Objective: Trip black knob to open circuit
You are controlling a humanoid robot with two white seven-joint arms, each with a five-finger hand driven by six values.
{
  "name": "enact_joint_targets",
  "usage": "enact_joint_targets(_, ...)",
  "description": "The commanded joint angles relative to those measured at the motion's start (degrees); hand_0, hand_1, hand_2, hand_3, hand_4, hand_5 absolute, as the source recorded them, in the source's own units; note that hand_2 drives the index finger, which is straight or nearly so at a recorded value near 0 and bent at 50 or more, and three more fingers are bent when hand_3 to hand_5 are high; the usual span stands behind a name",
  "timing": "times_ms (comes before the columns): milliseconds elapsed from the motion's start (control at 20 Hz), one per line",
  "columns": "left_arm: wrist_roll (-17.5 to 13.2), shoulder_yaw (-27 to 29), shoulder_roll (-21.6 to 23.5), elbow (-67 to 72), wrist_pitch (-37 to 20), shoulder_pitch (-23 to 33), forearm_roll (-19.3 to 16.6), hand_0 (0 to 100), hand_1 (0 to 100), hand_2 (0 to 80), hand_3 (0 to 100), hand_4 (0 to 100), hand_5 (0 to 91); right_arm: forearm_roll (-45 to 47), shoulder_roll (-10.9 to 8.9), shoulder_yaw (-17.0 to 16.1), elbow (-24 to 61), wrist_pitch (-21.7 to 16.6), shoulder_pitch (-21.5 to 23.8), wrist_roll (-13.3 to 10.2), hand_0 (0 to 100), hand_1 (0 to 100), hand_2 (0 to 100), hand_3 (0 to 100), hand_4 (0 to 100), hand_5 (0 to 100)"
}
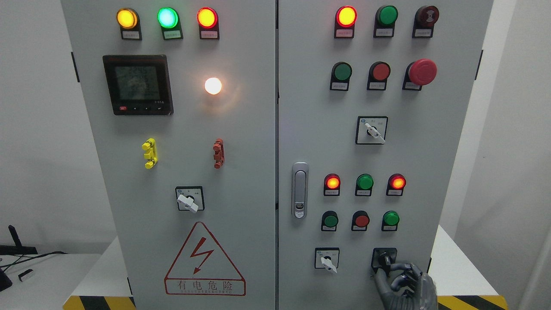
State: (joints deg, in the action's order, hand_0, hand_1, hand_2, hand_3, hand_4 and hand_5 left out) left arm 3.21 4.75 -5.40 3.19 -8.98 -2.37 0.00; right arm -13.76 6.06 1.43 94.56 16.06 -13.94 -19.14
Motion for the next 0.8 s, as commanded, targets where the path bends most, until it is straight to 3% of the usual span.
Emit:
enact_joint_targets(0,0.0,0.0,0.0,0.1,0.0,0.0,-1.8,12,39,0.0,0,0,0.0,0.0,0.01,0.5,-0.1,-0.1,-0.3,0.1,49,90,55,90,85,94)
enact_joint_targets(751,0.0,0.0,0.0,0.0,0.0,0.0,-1.8,12,39,0.0,0,0,0.0,0.2,0.01,0.5,-0.1,-0.1,-0.3,0.1,45,82,56,91,86,95)
